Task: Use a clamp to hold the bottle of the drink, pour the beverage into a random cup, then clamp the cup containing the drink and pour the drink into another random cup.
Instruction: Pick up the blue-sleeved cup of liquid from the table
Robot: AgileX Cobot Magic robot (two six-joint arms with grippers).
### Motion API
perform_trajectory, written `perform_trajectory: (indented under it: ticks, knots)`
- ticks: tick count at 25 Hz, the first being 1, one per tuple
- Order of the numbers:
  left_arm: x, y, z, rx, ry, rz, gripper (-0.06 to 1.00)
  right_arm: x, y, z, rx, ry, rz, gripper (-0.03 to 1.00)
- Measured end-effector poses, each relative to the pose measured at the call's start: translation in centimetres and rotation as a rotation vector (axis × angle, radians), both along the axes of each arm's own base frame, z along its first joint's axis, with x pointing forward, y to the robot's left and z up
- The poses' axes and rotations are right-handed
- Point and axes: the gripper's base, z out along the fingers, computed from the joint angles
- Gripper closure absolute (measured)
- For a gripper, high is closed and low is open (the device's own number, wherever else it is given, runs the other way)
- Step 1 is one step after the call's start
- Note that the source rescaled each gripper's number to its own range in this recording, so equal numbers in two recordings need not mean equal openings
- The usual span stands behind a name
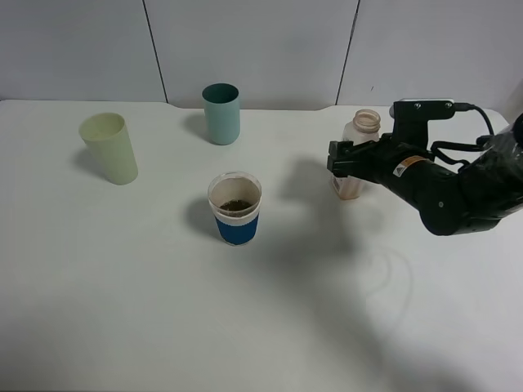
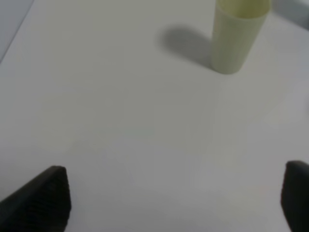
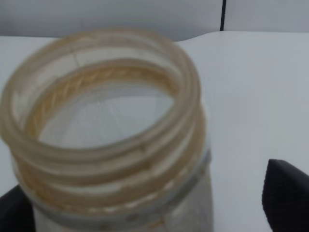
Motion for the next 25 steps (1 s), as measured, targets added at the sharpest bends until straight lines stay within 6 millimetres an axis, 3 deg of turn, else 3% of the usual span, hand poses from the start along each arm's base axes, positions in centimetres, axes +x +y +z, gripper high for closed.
perform_trajectory:
  ticks: [8, 25]
  knots:
    - [0.0, 0.0, 0.0, 0.000, 0.000, 0.000, -0.01, -0.5, -0.5, 2.1, 0.001, 0.053, -0.040, -0.01]
    - [0.0, 0.0, 0.0, 0.000, 0.000, 0.000, -0.01, -3.4, -1.1, 11.4, -0.021, -0.107, 0.049, -0.03]
